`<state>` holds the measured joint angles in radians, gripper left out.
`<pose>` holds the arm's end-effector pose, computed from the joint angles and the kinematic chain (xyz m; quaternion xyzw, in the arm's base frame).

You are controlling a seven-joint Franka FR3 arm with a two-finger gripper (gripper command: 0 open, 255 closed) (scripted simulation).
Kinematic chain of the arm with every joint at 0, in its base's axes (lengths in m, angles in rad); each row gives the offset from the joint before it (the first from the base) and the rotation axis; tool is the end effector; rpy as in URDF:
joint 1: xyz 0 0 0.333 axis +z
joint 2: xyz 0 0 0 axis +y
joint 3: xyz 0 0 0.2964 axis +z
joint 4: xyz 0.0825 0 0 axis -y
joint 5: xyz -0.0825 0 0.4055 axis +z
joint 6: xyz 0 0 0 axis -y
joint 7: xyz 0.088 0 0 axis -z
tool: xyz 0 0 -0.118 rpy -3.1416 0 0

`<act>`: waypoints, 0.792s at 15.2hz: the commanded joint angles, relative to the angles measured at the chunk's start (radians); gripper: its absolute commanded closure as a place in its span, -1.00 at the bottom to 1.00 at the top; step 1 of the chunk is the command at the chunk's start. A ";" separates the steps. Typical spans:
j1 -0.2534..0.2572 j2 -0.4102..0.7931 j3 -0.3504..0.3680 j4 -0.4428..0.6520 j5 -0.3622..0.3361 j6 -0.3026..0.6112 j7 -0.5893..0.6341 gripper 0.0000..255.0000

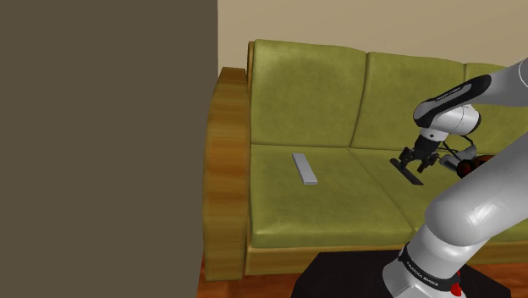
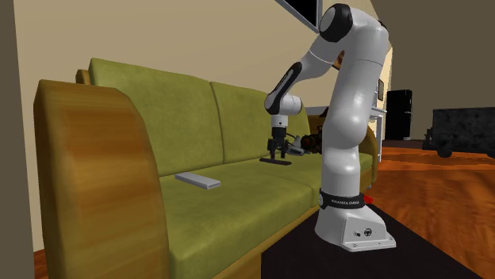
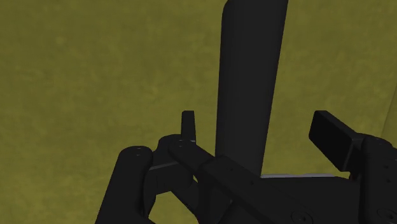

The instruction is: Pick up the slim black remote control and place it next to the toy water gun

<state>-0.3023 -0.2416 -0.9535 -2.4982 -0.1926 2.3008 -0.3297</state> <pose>0.1540 -0.4404 0.2870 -0.9253 0.3776 -0.0049 0.0347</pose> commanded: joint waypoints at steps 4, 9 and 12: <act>-0.014 -0.032 0.019 0.016 -0.022 -0.041 0.018 -1.00; -0.043 -0.103 0.066 0.068 -0.058 -0.153 0.051 -1.00; -0.043 -0.103 0.066 0.068 -0.058 -0.153 0.051 -1.00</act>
<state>-0.3453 -0.3438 -0.8875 -2.4311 -0.2508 2.1495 -0.2784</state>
